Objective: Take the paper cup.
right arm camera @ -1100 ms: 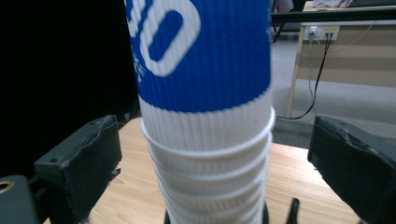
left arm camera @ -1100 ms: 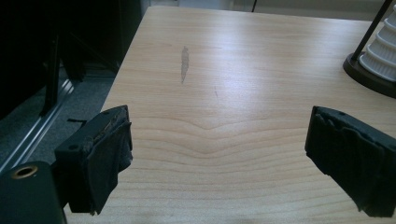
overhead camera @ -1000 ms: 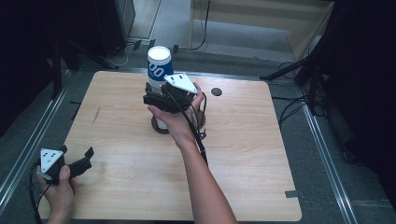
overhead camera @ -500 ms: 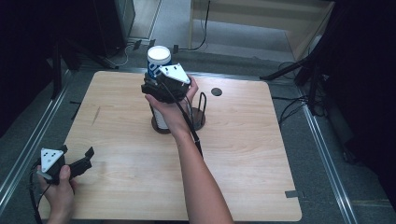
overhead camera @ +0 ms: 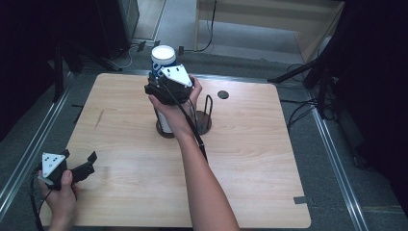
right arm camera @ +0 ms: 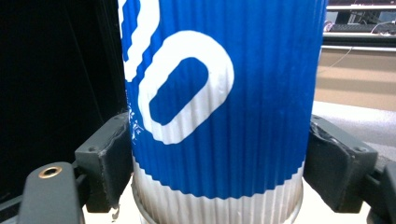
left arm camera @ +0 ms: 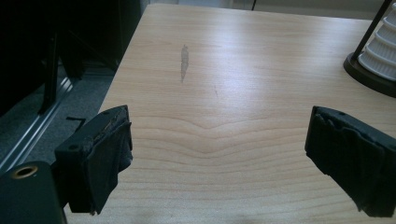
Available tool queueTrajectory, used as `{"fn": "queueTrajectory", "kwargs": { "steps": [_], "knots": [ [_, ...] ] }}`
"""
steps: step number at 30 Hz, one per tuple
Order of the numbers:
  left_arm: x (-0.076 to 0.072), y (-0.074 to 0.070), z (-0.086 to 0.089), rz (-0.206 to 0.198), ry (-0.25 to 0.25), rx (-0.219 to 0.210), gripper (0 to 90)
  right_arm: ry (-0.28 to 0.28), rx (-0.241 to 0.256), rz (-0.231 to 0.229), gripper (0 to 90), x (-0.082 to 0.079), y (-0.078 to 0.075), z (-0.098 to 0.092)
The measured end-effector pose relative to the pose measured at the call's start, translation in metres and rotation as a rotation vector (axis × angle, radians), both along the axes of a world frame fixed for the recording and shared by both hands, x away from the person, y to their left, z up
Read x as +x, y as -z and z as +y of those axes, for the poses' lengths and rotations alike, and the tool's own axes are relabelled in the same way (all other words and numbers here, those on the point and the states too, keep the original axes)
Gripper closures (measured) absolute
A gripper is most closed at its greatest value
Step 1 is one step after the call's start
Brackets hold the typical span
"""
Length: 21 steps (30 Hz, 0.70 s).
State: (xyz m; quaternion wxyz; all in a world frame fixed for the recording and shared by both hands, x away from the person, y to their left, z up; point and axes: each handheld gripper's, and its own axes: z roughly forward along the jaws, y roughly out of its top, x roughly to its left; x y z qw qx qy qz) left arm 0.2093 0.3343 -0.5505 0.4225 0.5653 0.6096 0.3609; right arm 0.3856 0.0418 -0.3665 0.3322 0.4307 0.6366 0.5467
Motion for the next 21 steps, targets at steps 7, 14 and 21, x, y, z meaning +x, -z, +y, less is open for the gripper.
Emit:
{"fn": "queueTrajectory", "kwargs": {
  "steps": [7,14,21],
  "knots": [
    [0.0,0.0,0.0,0.0,0.0,0.0,8.2,-0.001,0.025,-0.044,19.1,-0.003,-0.013,0.0],
    [0.0,0.0,0.0,-0.002,0.0,-0.003,8.2,0.004,0.024,-0.108,20.3,-0.004,-0.027,0.001],
    [0.001,0.0,0.0,0.0,0.002,-0.006,8.2,0.004,0.032,-0.14,21.3,-0.004,-0.036,0.001]
  ]
}}
